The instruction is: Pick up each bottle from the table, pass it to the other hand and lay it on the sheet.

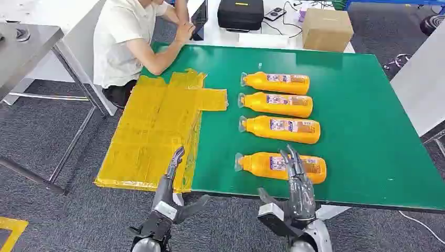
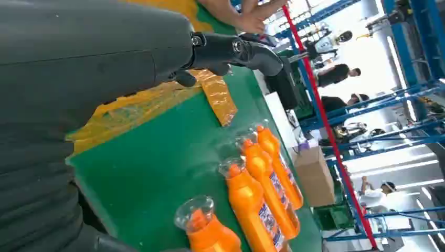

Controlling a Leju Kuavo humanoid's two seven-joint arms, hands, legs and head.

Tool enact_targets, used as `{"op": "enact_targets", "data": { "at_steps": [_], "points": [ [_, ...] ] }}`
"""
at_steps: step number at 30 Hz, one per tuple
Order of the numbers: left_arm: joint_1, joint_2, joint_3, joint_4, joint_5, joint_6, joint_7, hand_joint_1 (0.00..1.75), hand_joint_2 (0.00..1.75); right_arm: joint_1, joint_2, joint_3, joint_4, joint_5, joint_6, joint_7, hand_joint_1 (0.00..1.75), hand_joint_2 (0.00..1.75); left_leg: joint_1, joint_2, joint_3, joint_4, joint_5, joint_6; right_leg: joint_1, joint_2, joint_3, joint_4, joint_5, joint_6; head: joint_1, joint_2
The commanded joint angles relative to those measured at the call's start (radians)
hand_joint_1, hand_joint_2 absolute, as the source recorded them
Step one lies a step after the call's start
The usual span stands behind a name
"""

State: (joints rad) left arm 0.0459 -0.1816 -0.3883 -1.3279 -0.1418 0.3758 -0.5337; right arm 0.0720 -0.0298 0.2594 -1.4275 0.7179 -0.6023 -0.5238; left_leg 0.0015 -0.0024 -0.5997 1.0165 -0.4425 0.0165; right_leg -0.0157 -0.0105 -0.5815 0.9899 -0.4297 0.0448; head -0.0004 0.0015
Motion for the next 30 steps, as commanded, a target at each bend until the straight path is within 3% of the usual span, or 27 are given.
{"op": "enact_targets", "data": {
  "at_steps": [1,8,11,14,16,19,27,30],
  "points": [
    [-0.043,0.019,-0.051,0.058,-0.010,0.002,-0.001,0.00,1.75,-0.066,-0.007,-0.055,0.055,-0.020,0.039,-0.004,0.00,1.75,0.001,0.001,0.004,-0.001,0.000,-0.001,0.001,0.001,0.004,-0.002,0.000,-0.002,0.000,0.000],
    [-0.044,0.021,-0.062,0.056,-0.011,-0.001,-0.001,0.00,1.75,-0.047,0.024,-0.052,0.045,-0.075,0.044,-0.043,0.00,1.75,0.000,0.001,0.004,-0.001,-0.001,-0.001,0.001,0.001,0.003,-0.001,0.000,-0.002,0.000,0.000],
    [-0.047,0.021,-0.078,0.070,0.006,-0.017,0.002,0.00,1.75,-0.025,0.073,-0.070,0.033,-0.205,0.089,-0.100,0.00,1.75,0.000,0.000,0.002,-0.001,0.000,-0.001,0.001,0.000,0.002,-0.001,0.000,-0.001,0.000,0.000],
    [-0.056,0.018,-0.095,0.093,0.010,-0.021,0.002,0.00,1.75,-0.014,0.076,-0.057,0.061,-0.198,0.081,-0.105,0.00,1.75,0.001,0.000,0.005,-0.002,-0.001,-0.001,0.002,0.000,0.005,-0.002,0.000,-0.002,0.000,0.000],
    [-0.057,0.022,-0.104,0.094,0.011,-0.022,0.000,0.00,1.75,-0.011,0.055,-0.051,0.072,-0.106,0.011,-0.086,0.00,1.75,0.001,0.000,0.005,-0.002,-0.001,-0.001,0.002,0.000,0.005,-0.002,0.000,-0.002,0.000,0.000],
    [-0.059,0.022,-0.103,0.096,0.016,-0.023,0.001,0.00,1.75,-0.009,-0.011,-0.017,0.078,0.075,-0.043,0.023,0.00,1.75,0.001,-0.001,0.003,-0.001,0.000,-0.001,0.001,-0.001,0.004,-0.002,0.000,-0.001,0.000,0.000],
    [-0.079,0.005,-0.097,0.126,0.020,-0.036,-0.001,0.00,1.75,-0.027,-0.082,0.008,0.079,0.271,-0.088,0.120,0.00,1.75,0.000,0.000,0.005,-0.001,-0.001,-0.001,0.000,0.001,0.005,-0.002,-0.001,-0.002,0.000,0.000],
    [-0.083,0.002,-0.097,0.129,0.021,-0.037,-0.001,0.00,1.75,-0.034,-0.090,0.010,0.084,0.278,-0.089,0.124,0.00,1.75,0.000,0.000,0.003,-0.001,0.000,-0.001,0.000,0.001,0.003,-0.001,0.000,-0.002,0.000,0.000]
  ]
}}
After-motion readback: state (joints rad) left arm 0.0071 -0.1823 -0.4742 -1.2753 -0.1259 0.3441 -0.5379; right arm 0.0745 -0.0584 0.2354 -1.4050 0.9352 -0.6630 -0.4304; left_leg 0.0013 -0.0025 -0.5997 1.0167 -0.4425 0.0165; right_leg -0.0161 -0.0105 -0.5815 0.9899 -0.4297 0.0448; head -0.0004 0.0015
